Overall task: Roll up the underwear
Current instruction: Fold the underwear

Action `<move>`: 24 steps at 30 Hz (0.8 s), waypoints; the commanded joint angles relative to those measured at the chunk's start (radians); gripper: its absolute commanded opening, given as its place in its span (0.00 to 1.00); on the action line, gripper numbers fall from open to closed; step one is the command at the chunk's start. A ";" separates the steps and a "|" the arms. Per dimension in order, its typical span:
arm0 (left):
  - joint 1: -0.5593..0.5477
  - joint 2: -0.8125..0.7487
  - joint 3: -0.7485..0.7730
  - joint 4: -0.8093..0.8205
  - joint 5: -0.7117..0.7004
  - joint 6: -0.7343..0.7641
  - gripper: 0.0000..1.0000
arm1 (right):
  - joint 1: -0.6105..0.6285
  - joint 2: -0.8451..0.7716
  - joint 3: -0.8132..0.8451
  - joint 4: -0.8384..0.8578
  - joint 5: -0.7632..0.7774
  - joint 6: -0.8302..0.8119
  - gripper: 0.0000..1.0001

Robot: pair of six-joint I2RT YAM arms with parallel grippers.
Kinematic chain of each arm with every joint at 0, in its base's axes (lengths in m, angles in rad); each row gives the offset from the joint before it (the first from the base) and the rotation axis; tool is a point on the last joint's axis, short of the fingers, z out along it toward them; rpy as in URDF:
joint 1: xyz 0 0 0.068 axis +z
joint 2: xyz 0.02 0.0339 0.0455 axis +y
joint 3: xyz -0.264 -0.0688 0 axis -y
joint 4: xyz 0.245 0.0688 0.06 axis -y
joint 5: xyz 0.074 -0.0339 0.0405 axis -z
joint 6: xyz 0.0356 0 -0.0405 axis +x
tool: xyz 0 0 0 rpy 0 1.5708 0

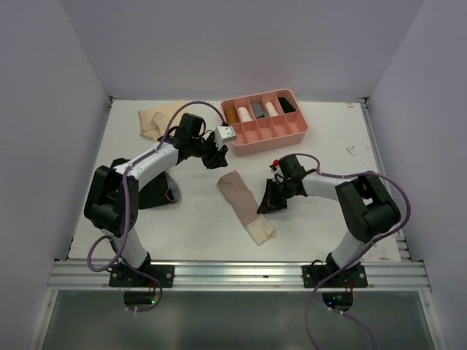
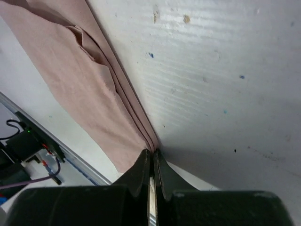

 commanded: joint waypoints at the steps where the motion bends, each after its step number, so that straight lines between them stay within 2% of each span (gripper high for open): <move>1: 0.011 -0.029 -0.076 -0.012 0.106 -0.170 0.34 | 0.015 -0.029 -0.089 0.117 0.079 0.130 0.00; 8: 0.013 -0.016 -0.215 0.101 0.219 -0.392 0.26 | 0.060 -0.054 -0.213 0.253 0.114 0.285 0.00; 12: 0.011 0.024 -0.252 0.215 0.205 -0.522 0.22 | 0.095 -0.041 -0.297 0.428 0.132 0.385 0.00; 17: 0.014 0.145 -0.197 0.262 0.162 -0.558 0.21 | 0.168 0.017 -0.331 0.578 0.191 0.497 0.00; 24: 0.074 0.310 -0.065 0.272 0.140 -0.575 0.20 | 0.198 0.150 -0.415 0.931 0.234 0.666 0.00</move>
